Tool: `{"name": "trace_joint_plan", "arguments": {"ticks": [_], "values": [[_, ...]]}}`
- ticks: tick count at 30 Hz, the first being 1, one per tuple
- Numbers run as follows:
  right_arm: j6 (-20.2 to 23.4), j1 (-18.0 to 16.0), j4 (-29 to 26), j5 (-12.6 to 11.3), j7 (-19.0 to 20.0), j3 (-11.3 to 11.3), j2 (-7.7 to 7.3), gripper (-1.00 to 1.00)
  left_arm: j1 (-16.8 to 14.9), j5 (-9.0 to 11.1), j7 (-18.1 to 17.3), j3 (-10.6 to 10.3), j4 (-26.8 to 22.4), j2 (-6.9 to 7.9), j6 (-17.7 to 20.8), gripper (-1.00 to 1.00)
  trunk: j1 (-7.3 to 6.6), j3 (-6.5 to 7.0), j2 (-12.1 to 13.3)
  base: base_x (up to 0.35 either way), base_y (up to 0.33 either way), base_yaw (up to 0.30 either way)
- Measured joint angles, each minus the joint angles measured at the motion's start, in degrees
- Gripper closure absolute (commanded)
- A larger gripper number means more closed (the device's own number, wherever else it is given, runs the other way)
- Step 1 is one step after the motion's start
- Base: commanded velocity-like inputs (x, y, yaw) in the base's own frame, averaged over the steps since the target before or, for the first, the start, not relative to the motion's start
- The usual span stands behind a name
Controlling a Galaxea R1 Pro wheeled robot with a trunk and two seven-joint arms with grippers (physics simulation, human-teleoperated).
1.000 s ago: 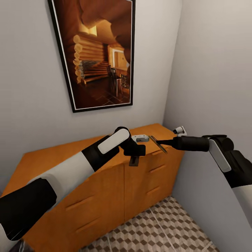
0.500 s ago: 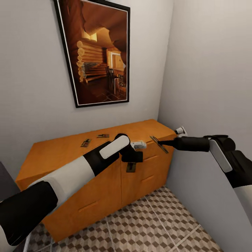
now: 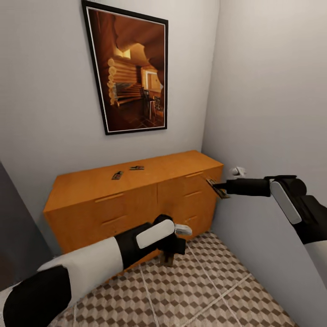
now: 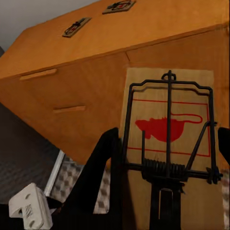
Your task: Take the four mousetraps from the cabinet in the bathroom and place them on the bathroom floor. Make sure all four end up on the same floor surface, and ensure that at least two of them are either under or directly next to the same bathroom sink.
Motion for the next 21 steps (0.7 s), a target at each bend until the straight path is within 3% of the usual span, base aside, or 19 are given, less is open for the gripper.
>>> {"name": "trace_joint_plan", "arguments": {"ticks": [3,8,11,14,17,21], "values": [[0.0,1.8,0.0,4.1,-2.1,0.1,0.05,1.00,3.1,0.0,-0.1,-6.1,0.1,0.22,-5.0,1.00,0.00,0.00,0.0,-0.335,0.000,0.000],[0.0,5.5,0.4,15.7,-2.7,0.2,0.22,1.00,7.3,0.1,-0.2,-13.7,3.7,0.26,-11.5,1.00,0.00,0.00,0.0,-0.334,0.000,0.000],[-0.7,9.0,1.7,21.9,-2.9,0.3,0.35,1.00,9.5,-0.1,-1.1,-16.0,6.0,0.22,-14.7,1.00,0.00,-0.01,0.0,-0.334,0.000,0.000],[-3.9,13.2,4.2,27.9,-2.9,0.3,0.43,1.00,11.7,-0.1,-5.5,-17.7,9.4,0.21,-19.4,1.00,0.00,0.00,0.0,-0.334,0.000,0.000],[-9.1,17.8,10.7,31.2,-3.0,0.4,1.47,1.00,14.0,-0.2,-13.3,-22.2,14.1,0.10,-22.0,1.00,0.00,-0.01,0.0,-0.334,0.000,0.000],[-17.2,20.4,22.6,32.7,-3.2,0.5,3.47,1.00,16.2,-0.1,-18.6,-26.6,17.8,0.27,-26.7,1.00,0.00,0.00,0.0,-0.334,0.000,0.000]]}}
